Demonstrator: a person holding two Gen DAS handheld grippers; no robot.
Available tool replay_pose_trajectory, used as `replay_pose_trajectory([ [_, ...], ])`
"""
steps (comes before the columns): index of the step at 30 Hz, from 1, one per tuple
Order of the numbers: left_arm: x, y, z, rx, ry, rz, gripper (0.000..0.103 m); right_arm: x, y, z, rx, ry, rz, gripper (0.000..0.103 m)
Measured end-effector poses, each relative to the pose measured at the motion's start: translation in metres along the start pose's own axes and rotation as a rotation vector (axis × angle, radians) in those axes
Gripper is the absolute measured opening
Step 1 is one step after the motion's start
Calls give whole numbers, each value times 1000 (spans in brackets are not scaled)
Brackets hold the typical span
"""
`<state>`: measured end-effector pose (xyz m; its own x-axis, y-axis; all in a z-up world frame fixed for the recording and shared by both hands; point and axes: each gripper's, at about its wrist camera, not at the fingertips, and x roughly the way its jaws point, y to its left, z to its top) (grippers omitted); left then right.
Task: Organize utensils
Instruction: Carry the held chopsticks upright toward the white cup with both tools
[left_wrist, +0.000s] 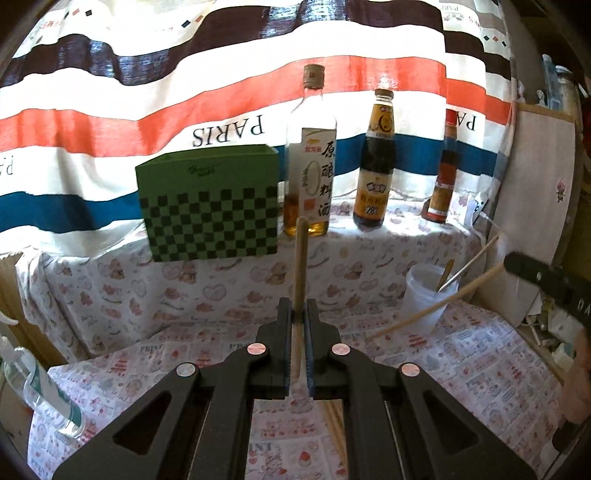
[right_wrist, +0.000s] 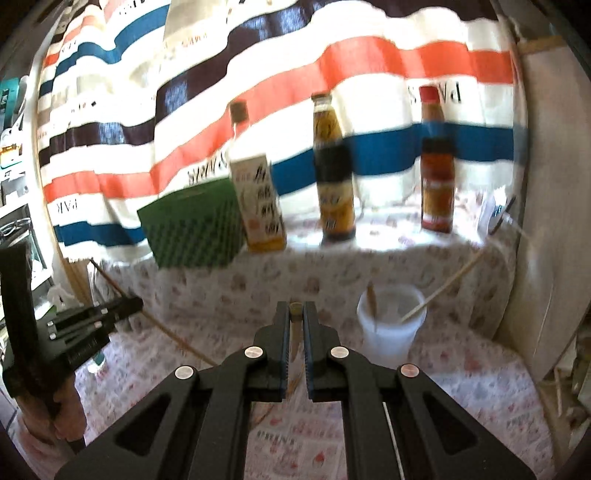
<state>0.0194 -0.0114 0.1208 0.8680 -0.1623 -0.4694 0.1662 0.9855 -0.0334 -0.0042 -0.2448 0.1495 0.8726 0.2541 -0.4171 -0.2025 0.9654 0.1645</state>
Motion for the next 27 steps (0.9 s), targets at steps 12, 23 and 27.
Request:
replay_pose_trajectory([
  [12, 34, -44, 58, -22, 1, -116, 5, -26, -22, 69, -7, -204, -35, 8],
  [23, 62, -89, 106, -2, -109, -184, 5, -7, -79, 90, 149, -255, -80, 8],
  [27, 74, -107, 113, 4, -99, -217, 5, 2, -96, 93, 142, -236, -124, 8],
])
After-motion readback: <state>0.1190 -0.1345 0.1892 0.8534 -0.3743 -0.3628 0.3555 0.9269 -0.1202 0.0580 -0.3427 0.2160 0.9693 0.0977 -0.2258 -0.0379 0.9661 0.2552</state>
